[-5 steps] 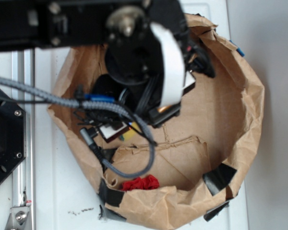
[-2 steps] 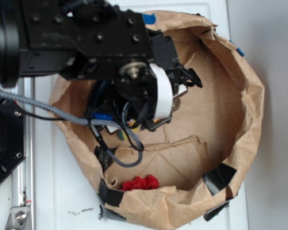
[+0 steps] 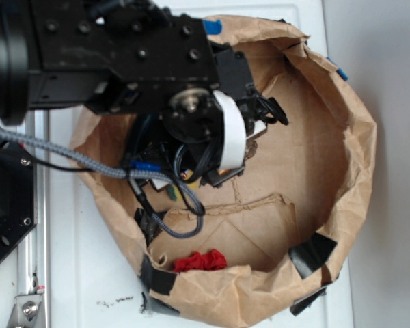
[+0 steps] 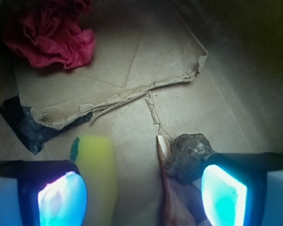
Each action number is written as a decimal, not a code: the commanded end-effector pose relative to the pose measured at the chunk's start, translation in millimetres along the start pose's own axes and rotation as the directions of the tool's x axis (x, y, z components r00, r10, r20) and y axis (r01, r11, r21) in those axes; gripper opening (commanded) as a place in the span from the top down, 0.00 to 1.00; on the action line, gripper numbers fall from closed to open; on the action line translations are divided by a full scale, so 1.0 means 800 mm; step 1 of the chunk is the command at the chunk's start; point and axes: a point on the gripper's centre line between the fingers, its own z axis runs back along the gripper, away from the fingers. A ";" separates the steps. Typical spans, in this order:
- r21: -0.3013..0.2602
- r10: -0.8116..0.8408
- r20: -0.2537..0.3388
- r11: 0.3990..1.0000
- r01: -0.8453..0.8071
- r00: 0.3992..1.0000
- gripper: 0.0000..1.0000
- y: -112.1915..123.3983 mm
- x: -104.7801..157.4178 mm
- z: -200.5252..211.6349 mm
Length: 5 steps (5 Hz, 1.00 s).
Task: Grab the green sponge.
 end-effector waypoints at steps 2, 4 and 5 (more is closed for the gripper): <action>-0.070 -0.077 -0.024 0.995 0.075 0.997 0.00 -0.015 0.019 0.001; -0.078 -0.062 -0.012 0.995 0.061 0.998 0.00 -0.024 0.026 -0.011; -0.082 -0.076 -0.040 0.994 0.073 0.996 0.00 -0.031 0.017 -0.022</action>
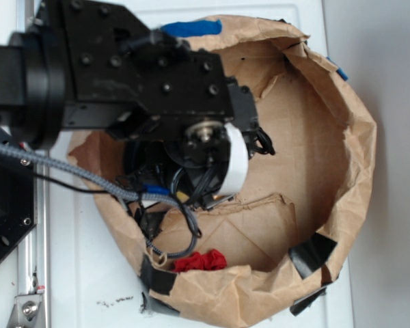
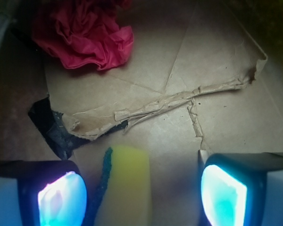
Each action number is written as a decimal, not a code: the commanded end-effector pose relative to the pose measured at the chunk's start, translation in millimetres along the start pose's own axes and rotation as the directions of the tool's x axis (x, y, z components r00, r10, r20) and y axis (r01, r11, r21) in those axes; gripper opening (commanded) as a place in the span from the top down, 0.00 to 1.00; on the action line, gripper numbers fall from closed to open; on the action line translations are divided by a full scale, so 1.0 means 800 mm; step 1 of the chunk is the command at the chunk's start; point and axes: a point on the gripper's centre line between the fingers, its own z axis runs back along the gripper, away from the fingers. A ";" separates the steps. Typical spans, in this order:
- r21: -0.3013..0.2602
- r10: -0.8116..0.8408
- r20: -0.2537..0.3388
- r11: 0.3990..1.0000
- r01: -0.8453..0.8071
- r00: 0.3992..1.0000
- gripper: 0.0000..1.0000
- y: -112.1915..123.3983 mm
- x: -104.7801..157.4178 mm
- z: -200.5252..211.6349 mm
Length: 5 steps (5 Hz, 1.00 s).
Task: Grab the green sponge.
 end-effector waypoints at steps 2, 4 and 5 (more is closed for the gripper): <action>0.035 0.010 -0.068 0.999 -0.008 0.998 0.00 -0.001 -0.002 -0.028; 0.073 -0.010 -0.062 0.997 0.015 0.998 0.00 -0.006 0.002 -0.033; 0.077 -0.003 -0.063 0.997 0.008 0.998 0.26 -0.005 0.001 -0.035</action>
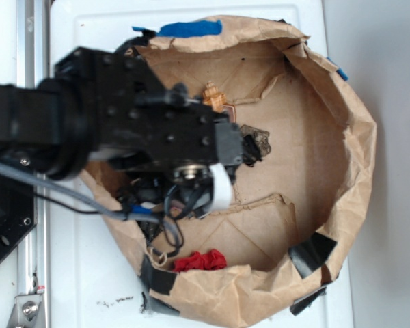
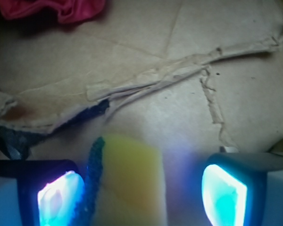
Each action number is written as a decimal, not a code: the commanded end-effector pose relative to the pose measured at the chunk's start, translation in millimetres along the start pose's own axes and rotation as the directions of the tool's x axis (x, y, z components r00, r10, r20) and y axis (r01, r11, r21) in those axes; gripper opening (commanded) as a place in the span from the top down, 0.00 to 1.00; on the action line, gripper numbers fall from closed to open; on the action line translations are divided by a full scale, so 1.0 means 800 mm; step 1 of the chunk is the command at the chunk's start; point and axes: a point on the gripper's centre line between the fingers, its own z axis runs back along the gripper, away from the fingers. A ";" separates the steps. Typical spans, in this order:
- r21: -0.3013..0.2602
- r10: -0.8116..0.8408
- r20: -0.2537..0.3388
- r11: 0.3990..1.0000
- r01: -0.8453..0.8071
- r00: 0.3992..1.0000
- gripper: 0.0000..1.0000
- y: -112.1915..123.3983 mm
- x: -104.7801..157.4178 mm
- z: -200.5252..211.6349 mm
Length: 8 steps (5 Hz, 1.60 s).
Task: Grab the green sponge.
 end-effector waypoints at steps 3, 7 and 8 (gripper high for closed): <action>0.055 0.036 0.013 0.998 -0.037 0.999 1.00 0.013 0.011 0.009; 0.243 0.746 0.135 0.614 -0.751 0.653 1.00 0.030 -0.003 0.122; 0.170 0.863 0.093 0.477 -0.862 0.496 1.00 0.032 -0.009 0.131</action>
